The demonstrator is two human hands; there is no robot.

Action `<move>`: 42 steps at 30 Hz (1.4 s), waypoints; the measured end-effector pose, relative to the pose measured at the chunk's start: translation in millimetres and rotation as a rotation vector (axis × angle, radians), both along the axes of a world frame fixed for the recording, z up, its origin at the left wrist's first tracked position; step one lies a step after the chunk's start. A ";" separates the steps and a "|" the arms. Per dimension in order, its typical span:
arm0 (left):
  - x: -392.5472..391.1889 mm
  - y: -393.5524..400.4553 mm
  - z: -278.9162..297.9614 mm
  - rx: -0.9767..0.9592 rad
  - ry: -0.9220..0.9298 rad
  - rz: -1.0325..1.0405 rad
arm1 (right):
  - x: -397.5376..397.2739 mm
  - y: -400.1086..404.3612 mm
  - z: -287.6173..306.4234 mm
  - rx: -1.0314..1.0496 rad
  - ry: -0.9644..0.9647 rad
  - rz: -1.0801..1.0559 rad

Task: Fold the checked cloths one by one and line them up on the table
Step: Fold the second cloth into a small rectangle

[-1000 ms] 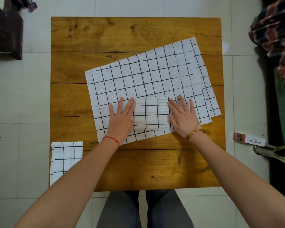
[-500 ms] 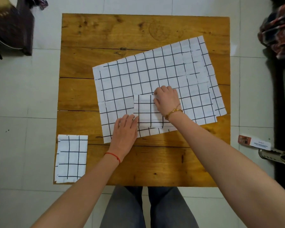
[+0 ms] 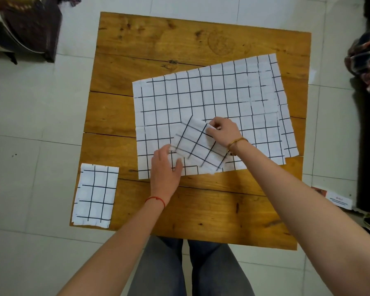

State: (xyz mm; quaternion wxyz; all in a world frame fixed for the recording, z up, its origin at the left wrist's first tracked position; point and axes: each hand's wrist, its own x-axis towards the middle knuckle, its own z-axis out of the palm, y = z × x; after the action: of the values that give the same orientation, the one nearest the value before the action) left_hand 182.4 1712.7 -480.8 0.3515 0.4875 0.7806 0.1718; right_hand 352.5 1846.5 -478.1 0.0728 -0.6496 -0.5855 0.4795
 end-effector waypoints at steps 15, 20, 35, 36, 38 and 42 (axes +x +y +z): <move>-40.8 5.7 32.5 -0.318 -0.924 0.564 | -46.2 -68.9 33.1 -0.441 0.635 -0.639; -79.0 -20.4 35.9 -0.281 -0.565 0.394 | -71.9 -106.0 22.1 -0.215 0.292 -0.366; -152.6 -97.6 28.2 -0.341 -0.291 0.213 | -147.0 -202.7 -7.5 -0.202 -0.156 -0.085; -155.3 -100.5 26.8 -0.346 -0.290 0.199 | -148.7 -206.3 -8.8 -0.205 -0.181 -0.077; -159.8 -106.5 23.7 -0.366 -0.289 0.176 | -150.8 -212.7 -10.3 -0.213 -0.236 -0.044; -163.6 -114.6 20.6 -0.386 -0.314 0.160 | -153.3 -220.4 -11.2 -0.215 -0.286 -0.007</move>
State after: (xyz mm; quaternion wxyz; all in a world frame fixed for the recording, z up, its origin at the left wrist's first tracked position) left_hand 18.8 1598.1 -460.2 0.5403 0.3155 0.7707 0.1206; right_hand 199.2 1626.1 -489.3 -0.0794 -0.7171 -0.5332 0.4418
